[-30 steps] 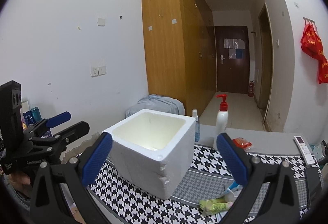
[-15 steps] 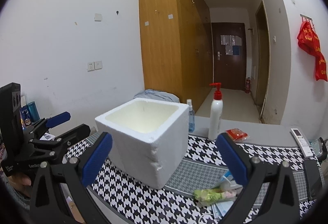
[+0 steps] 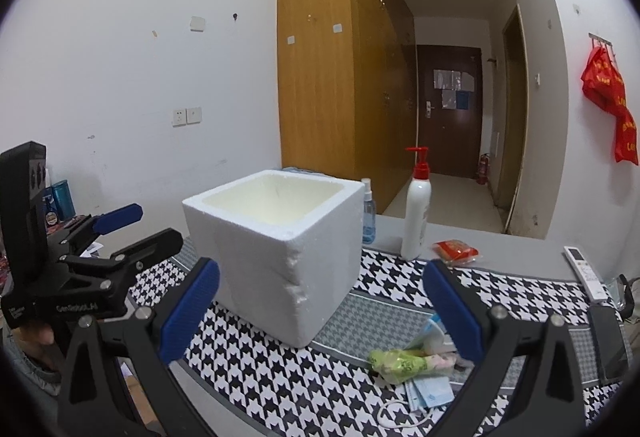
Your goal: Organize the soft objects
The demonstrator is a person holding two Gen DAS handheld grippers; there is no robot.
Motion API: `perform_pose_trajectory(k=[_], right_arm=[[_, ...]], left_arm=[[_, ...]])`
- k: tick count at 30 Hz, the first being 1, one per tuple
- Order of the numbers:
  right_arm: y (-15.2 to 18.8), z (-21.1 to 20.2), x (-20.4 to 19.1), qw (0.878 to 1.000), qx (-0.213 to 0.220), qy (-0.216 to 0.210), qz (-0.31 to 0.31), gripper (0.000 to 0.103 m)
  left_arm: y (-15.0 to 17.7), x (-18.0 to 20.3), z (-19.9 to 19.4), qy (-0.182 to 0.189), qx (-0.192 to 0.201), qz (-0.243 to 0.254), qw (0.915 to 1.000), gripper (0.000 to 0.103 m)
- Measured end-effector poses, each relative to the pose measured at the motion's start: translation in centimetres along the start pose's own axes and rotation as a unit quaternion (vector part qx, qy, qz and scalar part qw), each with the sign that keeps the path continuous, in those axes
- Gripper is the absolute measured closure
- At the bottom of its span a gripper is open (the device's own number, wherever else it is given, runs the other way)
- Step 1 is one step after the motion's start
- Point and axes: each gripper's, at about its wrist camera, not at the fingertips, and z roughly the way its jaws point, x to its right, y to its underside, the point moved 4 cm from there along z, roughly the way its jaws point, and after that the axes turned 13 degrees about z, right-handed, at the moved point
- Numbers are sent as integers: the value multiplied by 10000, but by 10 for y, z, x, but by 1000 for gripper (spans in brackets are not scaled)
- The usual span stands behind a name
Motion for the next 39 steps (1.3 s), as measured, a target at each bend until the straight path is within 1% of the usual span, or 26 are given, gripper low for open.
perform_pose_trajectory(k=[5,6,8,10,16,21,27,32,35,39], right_arm=[[1,-4,6,9999,5,119,72,0],[0,-5,6,9999,9,140,71,0],[-2,-7,5,9998,28,181,59,0],[-3,-8,5,9998,41,188,29,0],[-1,-7,11,9996,6,255,74,0],[2,-9,24,9992,-31,365,182,0],[6,-15,41,9981,-70,520,314,0],[8,-15,49,9977,-117,573,341,0],[8,-16,54,9974,-113,616,366,0],[10,-17,61,9970,-128,646,411,0]], left_arm=[[1,2,5,168,-74,-177,9997,1],[0,2,4,143,-45,-187,9997,1],[-1,4,2,115,22,-147,9998,1],[-2,7,2,200,55,-85,9997,1],[3,16,9,328,-22,-61,9994,1],[3,25,11,411,50,-44,9991,1],[6,36,20,641,-26,-205,9977,1],[8,47,26,611,-79,-65,9981,1],[7,53,31,682,-168,-10,9975,1],[7,65,33,769,-195,112,9968,1]])
